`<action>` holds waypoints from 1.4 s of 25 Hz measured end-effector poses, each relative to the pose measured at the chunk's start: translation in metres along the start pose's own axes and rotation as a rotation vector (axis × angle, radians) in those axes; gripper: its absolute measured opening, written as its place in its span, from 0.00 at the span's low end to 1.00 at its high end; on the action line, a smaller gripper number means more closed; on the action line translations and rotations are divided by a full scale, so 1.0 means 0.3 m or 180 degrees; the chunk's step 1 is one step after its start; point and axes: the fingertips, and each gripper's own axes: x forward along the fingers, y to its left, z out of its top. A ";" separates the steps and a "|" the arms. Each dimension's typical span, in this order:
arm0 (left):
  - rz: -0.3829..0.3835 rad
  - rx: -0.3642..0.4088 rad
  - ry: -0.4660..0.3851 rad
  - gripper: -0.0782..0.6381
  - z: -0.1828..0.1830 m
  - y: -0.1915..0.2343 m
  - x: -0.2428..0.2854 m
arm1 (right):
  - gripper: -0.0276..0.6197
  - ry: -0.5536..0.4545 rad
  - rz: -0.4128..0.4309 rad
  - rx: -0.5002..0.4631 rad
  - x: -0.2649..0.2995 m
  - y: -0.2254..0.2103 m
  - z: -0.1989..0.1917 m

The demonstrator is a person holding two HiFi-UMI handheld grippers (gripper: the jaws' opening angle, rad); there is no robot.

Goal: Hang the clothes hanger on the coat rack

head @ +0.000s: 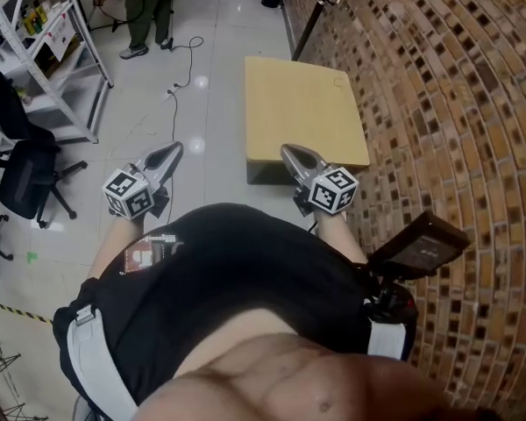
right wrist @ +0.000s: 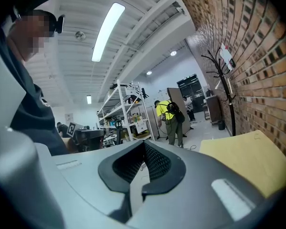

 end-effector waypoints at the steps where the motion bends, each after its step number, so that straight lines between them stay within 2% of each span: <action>1: -0.0030 0.0001 0.0005 0.10 -0.004 -0.020 0.026 | 0.06 -0.0015 -0.0029 0.0004 -0.029 -0.018 0.002; 6: -0.0229 -0.0020 0.0058 0.10 -0.039 -0.123 0.158 | 0.06 -0.0078 -0.0245 0.0043 -0.188 -0.114 -0.001; 9: -0.0413 -0.0050 0.0134 0.10 -0.067 -0.179 0.239 | 0.06 -0.0130 -0.0482 0.0108 -0.294 -0.177 -0.011; 14: -0.0891 -0.0065 0.0307 0.10 -0.091 -0.225 0.389 | 0.06 -0.0281 -0.1015 0.0235 -0.460 -0.218 -0.037; 19: -0.1468 -0.0074 0.0400 0.10 -0.097 -0.246 0.565 | 0.06 -0.0359 -0.1556 0.0336 -0.555 -0.240 -0.069; 22: -0.1884 -0.0092 0.0502 0.10 -0.107 -0.264 0.677 | 0.06 -0.0441 -0.1954 0.0375 -0.609 -0.235 -0.066; 27: -0.2854 0.0037 0.0832 0.10 -0.166 -0.386 0.807 | 0.07 -0.0663 -0.2855 0.0563 -0.754 -0.130 -0.120; 31: -0.3605 0.0102 0.1045 0.10 -0.229 -0.535 0.851 | 0.07 -0.0855 -0.3467 0.0827 -0.849 -0.002 -0.203; 35: -0.4141 0.0112 0.1179 0.10 -0.300 -0.752 0.839 | 0.07 -0.0955 -0.3921 0.1016 -0.983 0.155 -0.306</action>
